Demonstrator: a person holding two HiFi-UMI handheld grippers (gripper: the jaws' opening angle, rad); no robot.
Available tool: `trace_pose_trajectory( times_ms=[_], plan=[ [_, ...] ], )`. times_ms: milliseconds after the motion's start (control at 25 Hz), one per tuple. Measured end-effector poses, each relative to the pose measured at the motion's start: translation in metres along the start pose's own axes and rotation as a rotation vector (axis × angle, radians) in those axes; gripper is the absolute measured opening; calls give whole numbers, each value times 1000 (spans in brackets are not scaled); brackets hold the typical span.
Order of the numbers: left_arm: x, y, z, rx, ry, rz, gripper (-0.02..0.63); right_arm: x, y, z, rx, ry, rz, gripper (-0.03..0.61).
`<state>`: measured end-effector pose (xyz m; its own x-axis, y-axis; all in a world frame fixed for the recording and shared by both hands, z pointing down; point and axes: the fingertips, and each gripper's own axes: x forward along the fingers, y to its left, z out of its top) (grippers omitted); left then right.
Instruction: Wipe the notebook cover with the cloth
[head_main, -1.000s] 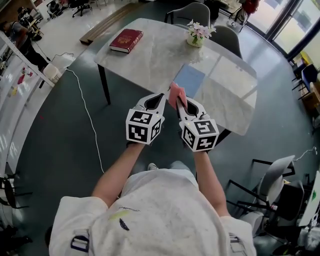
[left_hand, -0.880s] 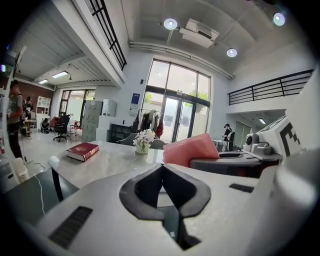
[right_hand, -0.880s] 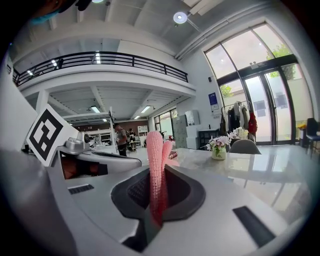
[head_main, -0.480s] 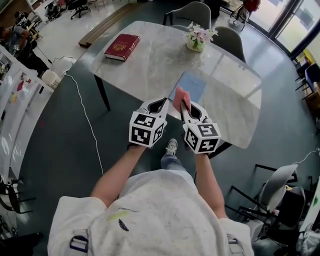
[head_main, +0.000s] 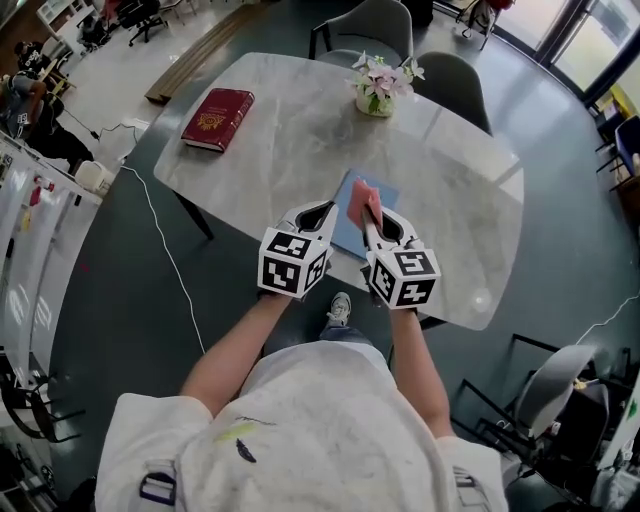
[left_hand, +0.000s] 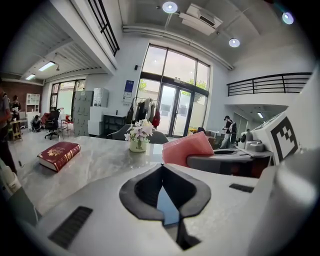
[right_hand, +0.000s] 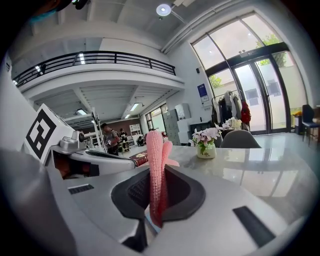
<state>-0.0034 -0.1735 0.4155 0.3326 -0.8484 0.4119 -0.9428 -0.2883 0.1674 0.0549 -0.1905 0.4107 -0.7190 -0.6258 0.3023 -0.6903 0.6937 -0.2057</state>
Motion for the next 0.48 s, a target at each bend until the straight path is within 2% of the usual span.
trace_pose_trajectory(
  times_ms=[320, 480],
  plan=[
    [59, 4, 8, 44, 63, 4, 8, 32, -68, -6, 16, 46, -20, 15],
    [80, 8, 2, 46, 97, 7, 8, 49, -101, -21, -23, 106, -30, 15]
  ],
)
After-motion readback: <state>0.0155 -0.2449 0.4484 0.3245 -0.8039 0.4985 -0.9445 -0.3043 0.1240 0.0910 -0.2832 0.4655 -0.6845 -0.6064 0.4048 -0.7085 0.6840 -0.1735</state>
